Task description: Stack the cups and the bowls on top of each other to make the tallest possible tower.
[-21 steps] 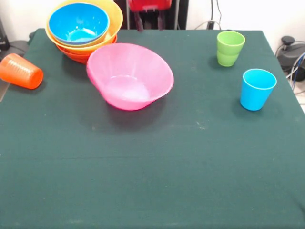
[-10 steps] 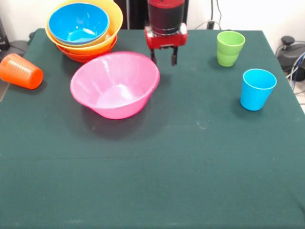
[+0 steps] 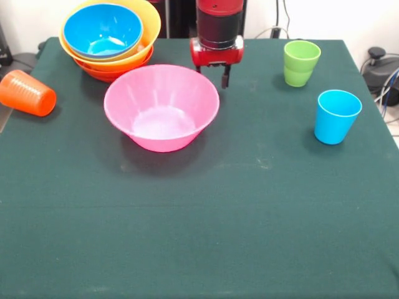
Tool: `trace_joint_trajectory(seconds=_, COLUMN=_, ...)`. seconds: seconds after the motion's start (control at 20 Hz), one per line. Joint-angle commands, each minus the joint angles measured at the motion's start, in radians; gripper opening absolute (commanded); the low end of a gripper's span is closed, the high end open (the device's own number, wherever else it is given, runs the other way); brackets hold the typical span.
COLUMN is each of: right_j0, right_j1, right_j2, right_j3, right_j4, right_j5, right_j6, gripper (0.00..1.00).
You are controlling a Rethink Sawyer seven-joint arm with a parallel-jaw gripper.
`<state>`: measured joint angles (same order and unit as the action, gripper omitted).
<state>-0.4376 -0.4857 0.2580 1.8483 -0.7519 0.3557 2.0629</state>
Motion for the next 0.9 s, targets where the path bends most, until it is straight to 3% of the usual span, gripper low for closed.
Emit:
trace_joint_trajectory(seconds=0.05, right_j0=-0.045, right_j1=-0.032, right_j2=0.008, right_j3=-0.05, right_j4=0.095, right_j5=0.033, right_j6=0.08, gripper=1.0)
trace_joint_trajectory(seconds=0.2, right_j0=-0.087, right_j1=-0.1, right_j2=0.066, right_j3=-0.034, right_j4=0.184, right_j5=0.172, right_j6=-0.004, gripper=1.0)
trace_joint_trajectory(seconds=0.35, right_j0=-0.098, right_j1=-0.125, right_j2=0.084, right_j3=-0.036, right_j4=0.231, right_j5=0.242, right_j6=-0.044, gripper=1.0)
trace_joint_trajectory(seconds=0.9, right_j0=-0.069, right_j1=-0.129, right_j2=0.062, right_j3=-0.083, right_j4=0.27, right_j5=0.361, right_j6=-0.047, gripper=1.0)
